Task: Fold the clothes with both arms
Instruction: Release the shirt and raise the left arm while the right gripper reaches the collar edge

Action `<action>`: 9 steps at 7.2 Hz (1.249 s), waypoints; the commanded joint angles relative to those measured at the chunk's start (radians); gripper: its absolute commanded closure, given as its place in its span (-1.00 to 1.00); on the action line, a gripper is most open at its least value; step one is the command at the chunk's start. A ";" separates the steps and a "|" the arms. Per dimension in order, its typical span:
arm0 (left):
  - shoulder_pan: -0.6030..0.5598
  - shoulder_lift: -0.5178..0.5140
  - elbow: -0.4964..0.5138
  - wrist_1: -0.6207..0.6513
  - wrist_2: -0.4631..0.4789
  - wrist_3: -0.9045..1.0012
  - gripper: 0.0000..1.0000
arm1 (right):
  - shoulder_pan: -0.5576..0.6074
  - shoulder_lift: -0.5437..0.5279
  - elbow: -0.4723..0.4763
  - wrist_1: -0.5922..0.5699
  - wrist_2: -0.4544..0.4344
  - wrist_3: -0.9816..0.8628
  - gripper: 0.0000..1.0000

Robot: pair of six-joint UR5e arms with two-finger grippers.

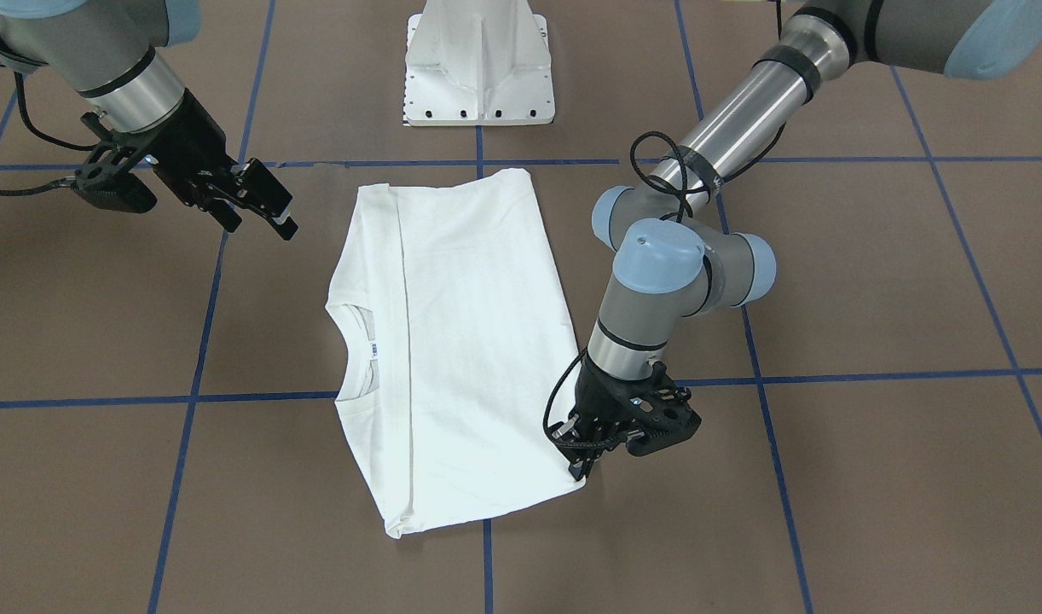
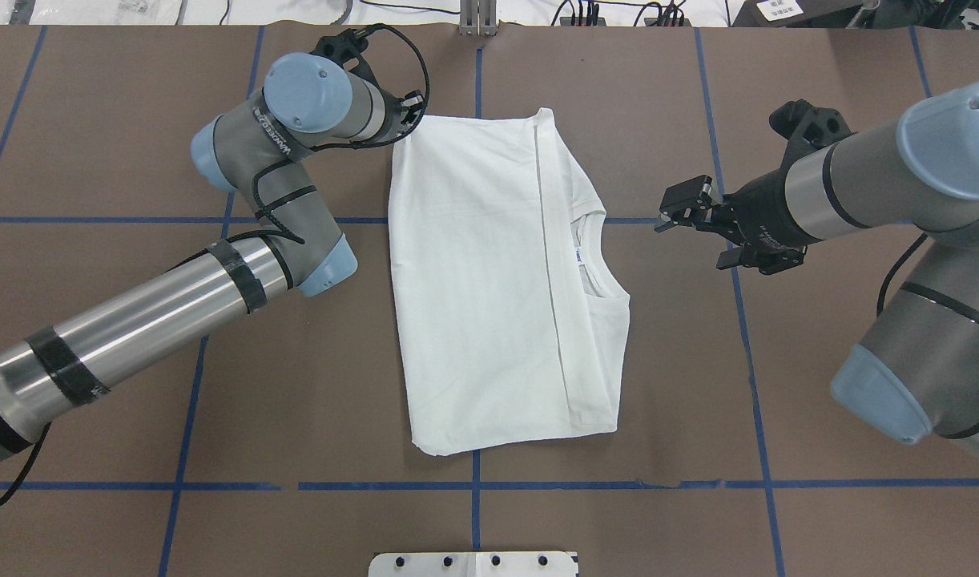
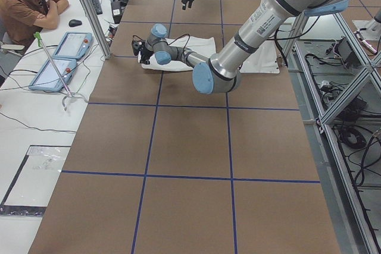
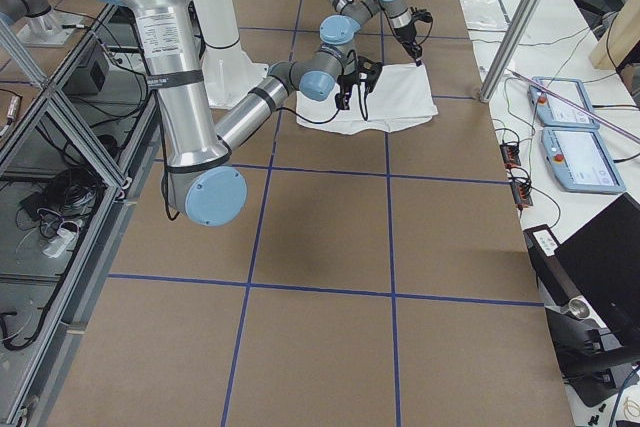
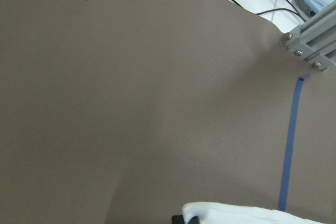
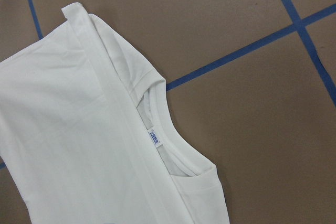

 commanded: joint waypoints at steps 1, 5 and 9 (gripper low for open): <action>-0.006 -0.035 0.077 -0.073 0.028 0.009 1.00 | -0.004 0.001 0.000 0.000 0.000 0.001 -1.00; -0.009 -0.049 0.123 -0.170 0.108 0.014 1.00 | -0.025 0.024 -0.009 0.000 -0.038 0.005 -1.00; -0.094 -0.045 0.113 -0.162 -0.001 0.223 -1.00 | -0.038 0.050 -0.017 -0.012 -0.054 -0.047 -1.00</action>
